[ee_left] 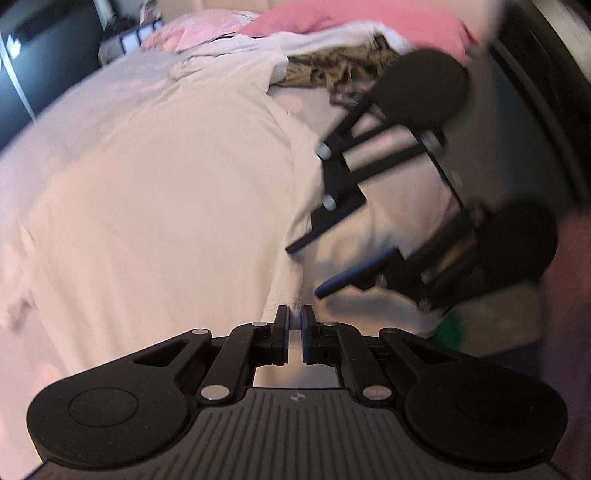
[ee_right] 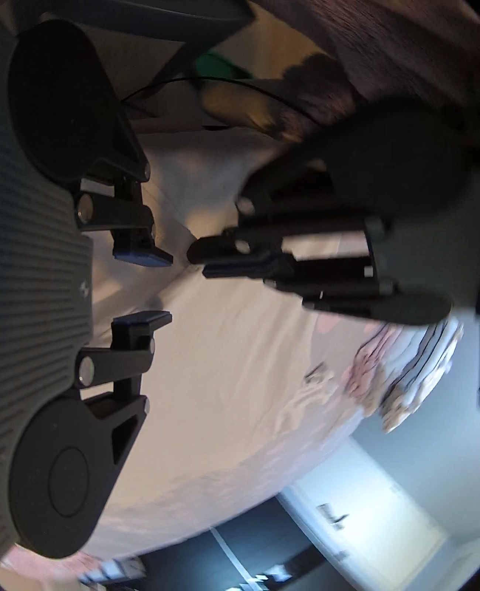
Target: Fold clothes
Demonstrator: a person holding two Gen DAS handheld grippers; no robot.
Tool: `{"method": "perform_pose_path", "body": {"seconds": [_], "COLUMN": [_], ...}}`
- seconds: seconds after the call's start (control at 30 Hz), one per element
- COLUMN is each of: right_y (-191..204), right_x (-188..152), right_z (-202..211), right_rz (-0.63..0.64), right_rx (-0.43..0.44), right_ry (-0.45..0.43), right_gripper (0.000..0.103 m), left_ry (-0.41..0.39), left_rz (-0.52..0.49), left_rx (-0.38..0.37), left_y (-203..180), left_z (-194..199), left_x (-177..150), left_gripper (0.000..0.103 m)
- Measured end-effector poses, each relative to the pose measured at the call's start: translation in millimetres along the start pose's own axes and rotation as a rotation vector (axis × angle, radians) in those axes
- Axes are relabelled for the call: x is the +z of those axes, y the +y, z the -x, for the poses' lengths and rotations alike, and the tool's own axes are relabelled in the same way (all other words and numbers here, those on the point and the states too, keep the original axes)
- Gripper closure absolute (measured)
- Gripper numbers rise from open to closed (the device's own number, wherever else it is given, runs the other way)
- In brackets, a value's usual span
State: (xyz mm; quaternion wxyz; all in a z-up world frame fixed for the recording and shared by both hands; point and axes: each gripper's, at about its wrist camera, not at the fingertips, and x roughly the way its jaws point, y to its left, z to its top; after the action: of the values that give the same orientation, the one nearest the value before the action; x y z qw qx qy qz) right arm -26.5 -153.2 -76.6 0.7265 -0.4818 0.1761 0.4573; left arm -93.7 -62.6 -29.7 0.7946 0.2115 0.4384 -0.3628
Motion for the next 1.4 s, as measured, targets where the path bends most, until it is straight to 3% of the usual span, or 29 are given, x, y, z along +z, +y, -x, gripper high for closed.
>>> {"method": "perform_pose_path", "body": {"seconds": [0.13, 0.3, 0.37, 0.53, 0.6, 0.67, 0.83, 0.93, 1.0, 1.27, 1.4], "right_y": [14.3, 17.8, 18.7, 3.6, -5.1, -12.6, -10.4, 0.8, -1.1, 5.1, -2.3], "right_x": [1.2, 4.5, 4.2, -8.1, -16.1, -24.7, -55.9, -85.2, -95.0, -119.1, -121.7], "right_z": [9.9, 24.0, 31.1, 66.2, 81.9, 95.6, 110.1, 101.6, 83.6, 32.0, 32.9], "right_rz": [0.182, 0.29, 0.328, 0.34, 0.33, 0.301, 0.306, 0.337, 0.272, 0.061, -0.066], "right_rx": [-0.035, -0.034, -0.031, 0.076, 0.133, 0.194, 0.358, 0.428, 0.443, 0.489, 0.473], "right_ry": [0.006, 0.005, 0.01, 0.069, 0.122, 0.188, 0.373, 0.487, 0.516, 0.554, 0.548], "right_gripper": [0.076, 0.094, 0.096, 0.097, 0.097, 0.098, 0.099, 0.098, 0.098, 0.098, 0.086], "left_ry": [-0.009, -0.034, -0.045, -0.09, -0.09, -0.05, 0.153, 0.258, 0.292, 0.294, 0.26], "left_rz": [0.122, 0.242, 0.276, 0.285, 0.253, 0.219, 0.141, 0.157, 0.192, 0.3, 0.358], "left_rx": [-0.123, -0.26, -0.301, -0.399, -0.378, -0.315, -0.106, -0.022, -0.003, 0.004, 0.008], "left_y": [14.7, 24.3, 23.9, 13.8, 8.5, 4.0, -0.6, 7.3, 14.7, 30.6, 47.3], "left_z": [9.4, 17.4, 20.9, 27.2, 25.9, 19.1, -19.0, -41.4, -49.3, -41.5, -26.6], "left_x": [3.6, 11.6, 14.6, 24.2, 28.6, 30.8, 26.3, 14.7, 6.1, -1.1, 1.0], "left_gripper": [0.099, 0.1, 0.1, 0.096, 0.086, 0.084, 0.084, 0.084, 0.084, 0.084, 0.077]}}
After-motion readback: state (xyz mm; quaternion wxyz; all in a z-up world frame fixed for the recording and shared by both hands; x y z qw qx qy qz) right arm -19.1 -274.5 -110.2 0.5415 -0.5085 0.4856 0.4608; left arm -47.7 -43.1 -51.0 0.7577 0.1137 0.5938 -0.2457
